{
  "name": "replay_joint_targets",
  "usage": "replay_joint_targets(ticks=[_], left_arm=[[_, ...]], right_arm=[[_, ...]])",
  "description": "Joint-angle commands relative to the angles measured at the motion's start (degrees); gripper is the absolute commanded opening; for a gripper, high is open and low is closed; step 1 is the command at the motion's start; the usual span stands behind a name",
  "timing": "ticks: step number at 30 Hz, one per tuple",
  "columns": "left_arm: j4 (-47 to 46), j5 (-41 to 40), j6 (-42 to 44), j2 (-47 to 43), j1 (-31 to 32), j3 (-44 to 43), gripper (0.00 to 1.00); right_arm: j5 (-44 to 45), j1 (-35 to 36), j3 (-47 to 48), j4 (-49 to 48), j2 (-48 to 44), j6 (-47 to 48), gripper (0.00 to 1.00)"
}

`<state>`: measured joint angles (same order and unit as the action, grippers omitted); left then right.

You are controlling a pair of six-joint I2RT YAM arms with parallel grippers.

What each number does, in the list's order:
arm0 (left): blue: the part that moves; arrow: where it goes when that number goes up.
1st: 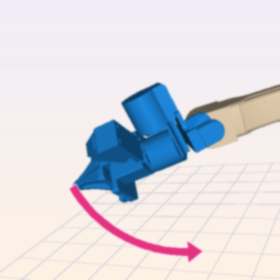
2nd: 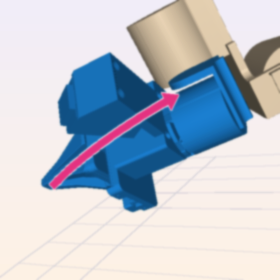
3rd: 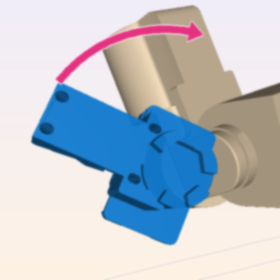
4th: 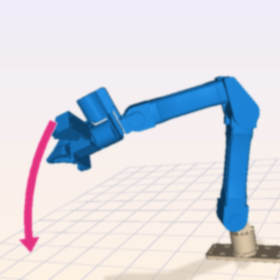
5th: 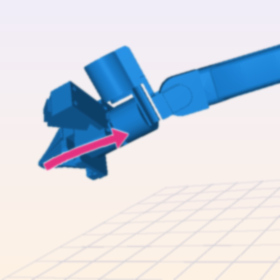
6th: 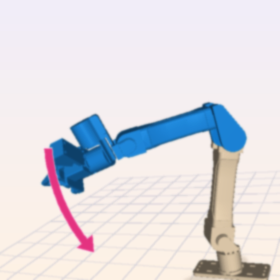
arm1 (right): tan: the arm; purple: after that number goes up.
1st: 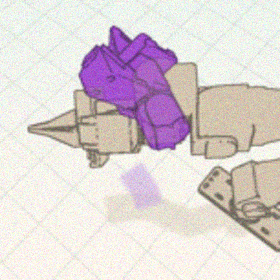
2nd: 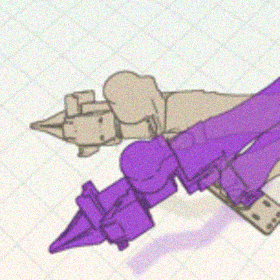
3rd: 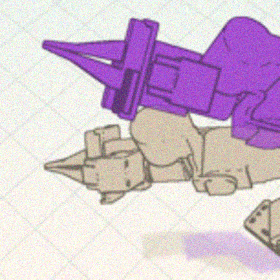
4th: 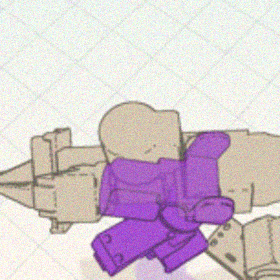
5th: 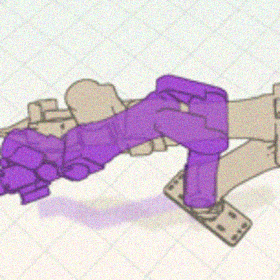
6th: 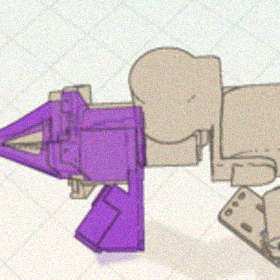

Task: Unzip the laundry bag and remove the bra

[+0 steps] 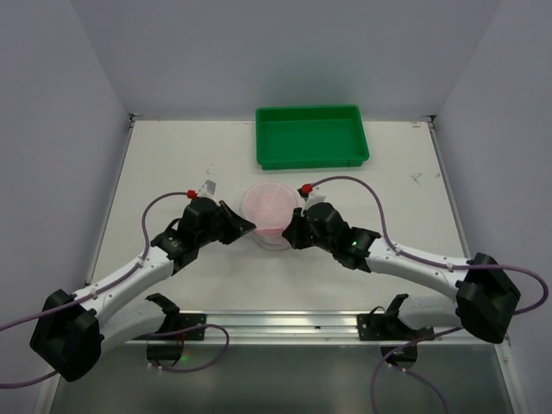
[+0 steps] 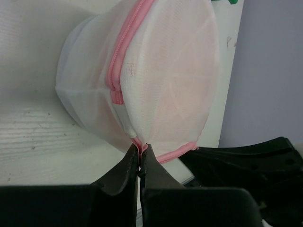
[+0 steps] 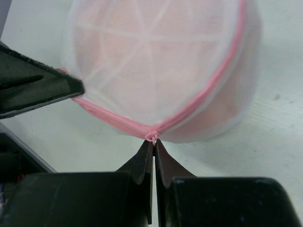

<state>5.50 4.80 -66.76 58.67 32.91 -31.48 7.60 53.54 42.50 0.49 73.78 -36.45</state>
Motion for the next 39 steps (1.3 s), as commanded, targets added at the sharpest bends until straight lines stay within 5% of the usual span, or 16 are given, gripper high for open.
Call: replay_joint_targets(ticks=[1, 6, 12, 14, 17, 18, 20, 25, 28, 39], left_arm=[[-3.2, 4.9, 6.1, 1.9, -2.8, -1.6, 0.00], [2.7, 15.8, 23.4, 10.0, -9.3, -9.7, 0.00], [9.8, 17.3, 34.8, 18.7, -11.0, -22.5, 0.19], [9.5, 18.0, 34.2, 20.4, -11.3, -26.0, 0.33], [9.4, 18.5, 31.2, 20.6, -11.5, -28.1, 0.68], [9.3, 18.7, 30.0, 20.1, -11.5, -28.0, 0.88], [9.7, 17.4, 26.3, 16.8, -11.5, -26.0, 1.00], [13.1, 6.7, 18.4, 5.6, -11.5, -17.4, 1.00], [10.9, 8.0, 15.6, -1.4, -11.3, -10.5, 0.92], [-1.6, 6.6, 10.1, 6.7, -2.9, -9.2, 0.66]], right_arm=[[2.3, -4.8, -3.1, 2.6, -8.6, 6.4, 0.00], [2.3, -5.6, -4.4, 6.6, -13.3, 11.0, 0.00], [-7.3, -4.3, -3.4, -0.1, -8.1, 6.5, 0.00], [-8.7, -2.5, -0.8, -2.8, -5.2, 4.5, 0.00], [-8.9, -0.8, 1.4, -6.7, -0.5, 0.8, 0.00], [-8.5, -0.6, 2.0, -7.7, 1.3, -0.3, 0.00], [-7.7, -0.1, 3.6, -9.5, 2.9, -2.6, 0.00], [-4.6, 0.0, 6.3, -11.2, 5.8, -4.4, 0.00], [-4.7, 0.0, 7.9, -11.1, 6.8, -4.2, 0.00], [-5.6, 0.3, 5.8, -11.5, 7.9, -4.8, 0.00]])
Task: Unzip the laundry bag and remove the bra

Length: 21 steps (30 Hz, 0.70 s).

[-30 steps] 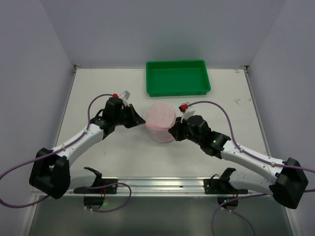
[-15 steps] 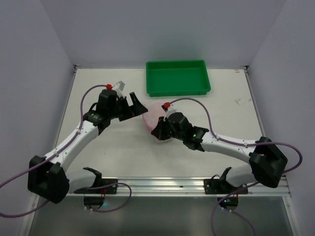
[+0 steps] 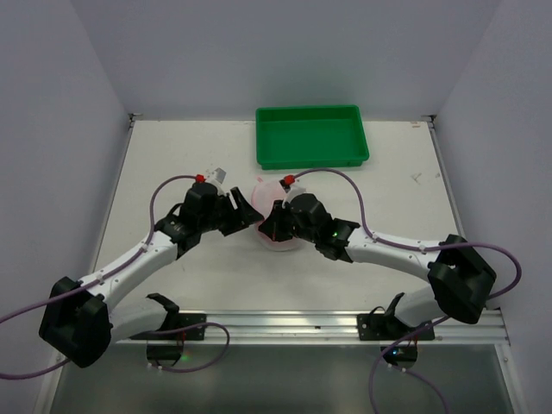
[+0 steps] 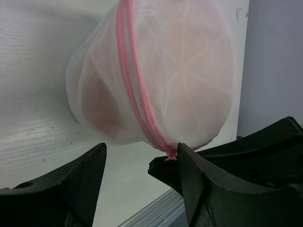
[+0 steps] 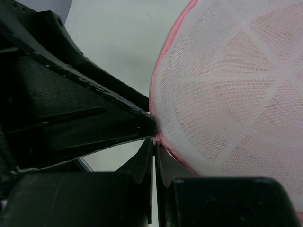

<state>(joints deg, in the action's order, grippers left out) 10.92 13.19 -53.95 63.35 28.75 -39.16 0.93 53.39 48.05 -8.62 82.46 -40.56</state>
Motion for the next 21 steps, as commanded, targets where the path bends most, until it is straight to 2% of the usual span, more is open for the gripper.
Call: replay_joint_targets(ticks=[1, 2, 5, 6, 8, 9, 10, 11, 15, 18, 21], left_arm=[[-7.7, -2.2, -2.8, 2.9, 1.6, -2.1, 0.64], [-8.9, -2.5, -3.0, 4.3, 1.9, -2.2, 0.61], [-9.9, -3.3, -3.5, 5.3, 2.0, -1.6, 0.41], [-9.9, -3.6, -3.5, 5.3, 2.0, -1.5, 0.30], [-9.9, -4.0, -3.1, 5.4, 1.9, -1.1, 0.20], [-9.9, -4.3, -2.9, 5.5, 1.9, -1.1, 0.09], [-9.9, -4.2, -2.1, 5.6, 1.8, -1.1, 0.03], [-9.7, -4.1, -1.6, 5.7, 1.6, -1.2, 0.00], [-6.8, -2.9, 3.2, 5.8, -0.6, -2.2, 0.00], [-3.3, 1.7, 9.9, 7.4, -4.4, -4.2, 0.00], [2.5, 2.9, 18.5, 11.6, -6.9, -10.7, 0.00]], right_arm=[[1.3, 0.5, -0.4, -1.9, -1.2, -0.6, 0.00], [1.4, 0.5, -0.8, -1.6, -1.6, -0.6, 0.00], [2.1, 0.5, -2.8, 0.3, -4.0, 0.5, 0.00], [2.7, 0.5, -3.5, 0.9, -5.6, 1.2, 0.00], [3.8, 0.5, -6.0, 2.3, -7.6, 2.1, 0.00], [4.9, 0.4, -6.8, 3.0, -9.7, 3.0, 0.00], [5.5, 0.4, -7.4, 4.9, -10.8, 3.7, 0.00], [6.3, 0.4, -8.5, 6.4, -12.0, 4.3, 0.00], [11.3, -1.3, -11.5, 12.0, -19.5, 8.6, 0.00], [10.9, -2.6, -14.0, 12.4, -24.2, 10.8, 0.00], [6.5, -2.6, -13.4, 12.0, -23.9, 12.0, 0.00]])
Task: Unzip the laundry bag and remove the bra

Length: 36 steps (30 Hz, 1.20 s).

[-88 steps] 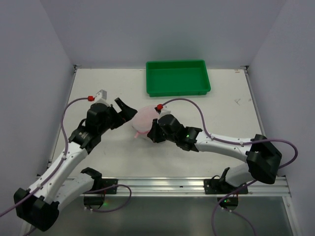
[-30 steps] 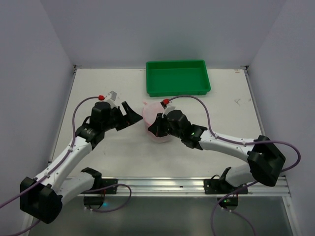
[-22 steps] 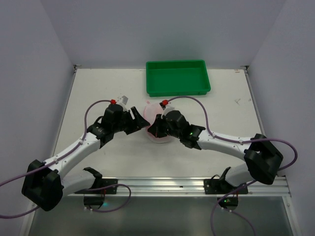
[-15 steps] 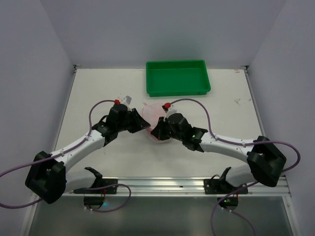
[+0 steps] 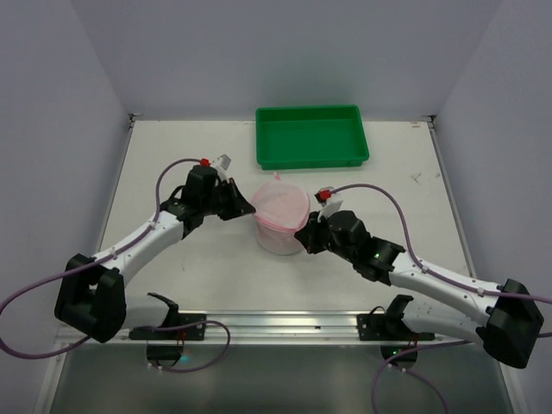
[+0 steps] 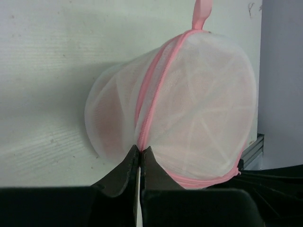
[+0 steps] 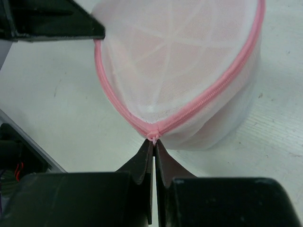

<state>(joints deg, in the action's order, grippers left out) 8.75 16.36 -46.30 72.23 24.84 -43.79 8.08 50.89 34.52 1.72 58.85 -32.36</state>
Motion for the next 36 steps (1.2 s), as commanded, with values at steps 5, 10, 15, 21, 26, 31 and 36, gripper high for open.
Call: replay_joint_targets(ticks=[5, 10, 15, 21, 26, 31, 36], left_arm=[[8.5, 1.5, 17.3, 8.3, -3.9, -17.6, 0.18], [10.3, 1.6, 10.9, 6.0, -4.1, -18.7, 0.91], [10.2, -1.8, 1.9, -3.2, -4.0, -8.2, 1.00], [5.8, 1.7, -1.3, -8.7, -3.7, -1.8, 0.85], [3.4, 3.2, -0.4, -5.1, -0.7, -4.8, 0.74], [2.8, 3.0, 0.1, -2.1, 2.7, -6.5, 0.60], [2.3, 1.0, -0.5, -0.3, 4.8, -5.3, 0.28]], right_arm=[[-9.5, 1.0, 7.0, -1.2, 7.4, 2.6, 0.00], [-11.1, 2.5, 14.1, -7.1, 15.8, -1.6, 0.00], [-12.1, 2.9, 17.7, -11.3, 21.6, -4.8, 0.00], [-12.7, 4.0, 20.8, -11.3, 26.0, -4.1, 0.00], [-11.9, 4.6, 20.1, -10.7, 26.1, -3.5, 0.00], [-10.6, 4.5, 19.1, -10.2, 24.5, -3.1, 0.00], [-9.8, 4.5, 19.0, -8.9, 23.6, -2.4, 0.00]])
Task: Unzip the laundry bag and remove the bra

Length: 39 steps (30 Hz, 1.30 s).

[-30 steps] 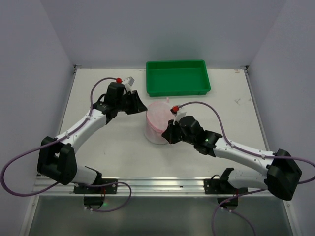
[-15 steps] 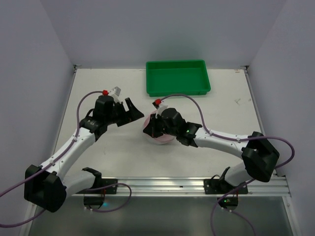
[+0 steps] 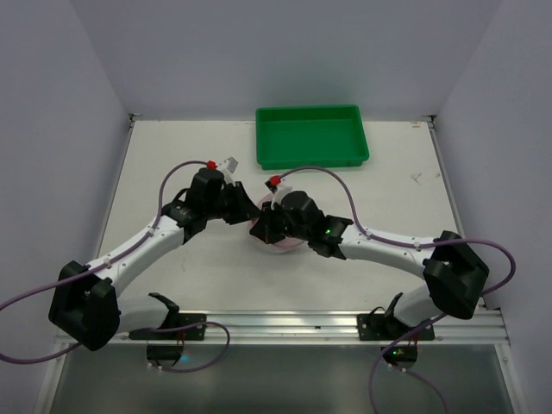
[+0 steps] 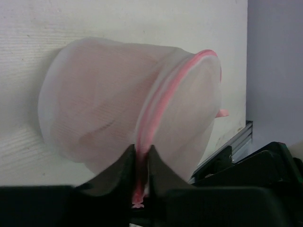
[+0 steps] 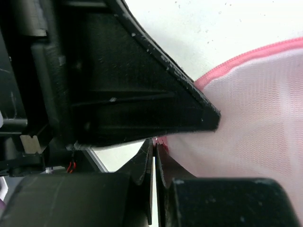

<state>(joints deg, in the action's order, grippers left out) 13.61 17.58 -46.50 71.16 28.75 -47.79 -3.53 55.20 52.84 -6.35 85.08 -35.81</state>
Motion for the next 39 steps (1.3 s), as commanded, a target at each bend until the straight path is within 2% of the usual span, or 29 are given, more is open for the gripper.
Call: replay_joint_targets(ticks=[1, 2, 5, 10, 13, 14, 17, 20, 25, 27, 28, 29, 30, 31, 33, 35, 36, 39], left_arm=[[-2.1, -0.8, -0.3, 0.7, 0.9, -1.3, 0.08], [-1.5, -1.7, -0.1, 0.7, 0.8, -1.3, 0.00], [1.5, -4.3, 1.9, 0.2, -0.4, -2.3, 0.00], [2.6, -1.1, 5.0, -1.5, -6.1, -1.3, 0.00], [2.9, 2.3, 7.5, -1.9, -7.1, -0.6, 0.00], [2.8, 4.9, 8.3, -1.9, -7.2, -0.3, 0.00], [2.6, 11.1, 10.9, -2.6, -7.2, 1.6, 0.00], [2.7, 13.6, 11.6, -5.0, -7.1, 4.4, 0.00], [5.1, 10.7, 11.9, -9.1, -7.1, 5.7, 0.01], [4.8, 9.8, 10.9, -10.2, -7.2, 5.9, 0.13], [4.5, 9.5, 10.6, -10.7, -7.1, 6.0, 0.24], [4.5, 8.2, 10.1, -10.9, -7.1, 6.0, 0.30], [5.0, 7.2, 9.9, -11.6, -7.1, 5.6, 0.34], [5.3, 6.3, 9.9, -11.7, -7.2, 5.3, 0.44], [6.4, 4.0, 10.1, -12.1, -7.1, 4.6, 0.53], [7.0, 2.0, 9.5, -12.4, -7.1, 3.6, 0.64], [7.7, 1.3, 9.2, -12.5, -7.1, 3.3, 0.73], [7.6, -0.9, 7.5, -13.6, -7.1, 2.7, 0.83]], right_arm=[[2.1, 0.2, 0.6, -0.3, -3.0, 1.4, 0.00], [2.6, 0.2, 0.4, 0.5, -3.5, 2.1, 0.00], [5.5, -0.4, -2.6, 3.4, -7.0, 3.9, 0.00], [7.6, -4.7, -11.6, 11.9, -16.1, 6.7, 0.00], [8.7, -10.4, -15.5, 17.6, -21.8, 7.7, 0.00], [8.1, -14.7, -16.2, 18.6, -24.1, 7.6, 0.00], [5.9, -21.8, -17.9, 19.9, -27.1, 6.7, 0.00], [4.4, -23.0, -16.2, 18.9, -26.4, 7.4, 0.00], [-4.7, -22.9, -12.5, 13.3, -20.9, 8.5, 0.00], [-6.4, -22.7, -11.4, 12.7, -20.0, 9.0, 0.01], [-7.3, -22.6, -11.0, 12.8, -19.8, 9.2, 0.03], [-7.5, -22.2, -10.8, 13.0, -19.9, 9.9, 0.06], [-7.8, -22.1, -10.7, 13.7, -20.2, 10.3, 0.20], [-7.6, -21.8, -10.7, 14.2, -21.4, 10.6, 0.32], [-7.1, -21.5, -11.1, 15.7, -23.4, 11.1, 0.58], [-6.1, -21.4, -11.5, 16.7, -27.2, 11.4, 0.72], [-5.8, -21.4, -11.7, 17.7, -28.6, 11.5, 0.75], [-4.7, -21.0, -11.4, 19.1, -34.0, 12.3, 0.80]])
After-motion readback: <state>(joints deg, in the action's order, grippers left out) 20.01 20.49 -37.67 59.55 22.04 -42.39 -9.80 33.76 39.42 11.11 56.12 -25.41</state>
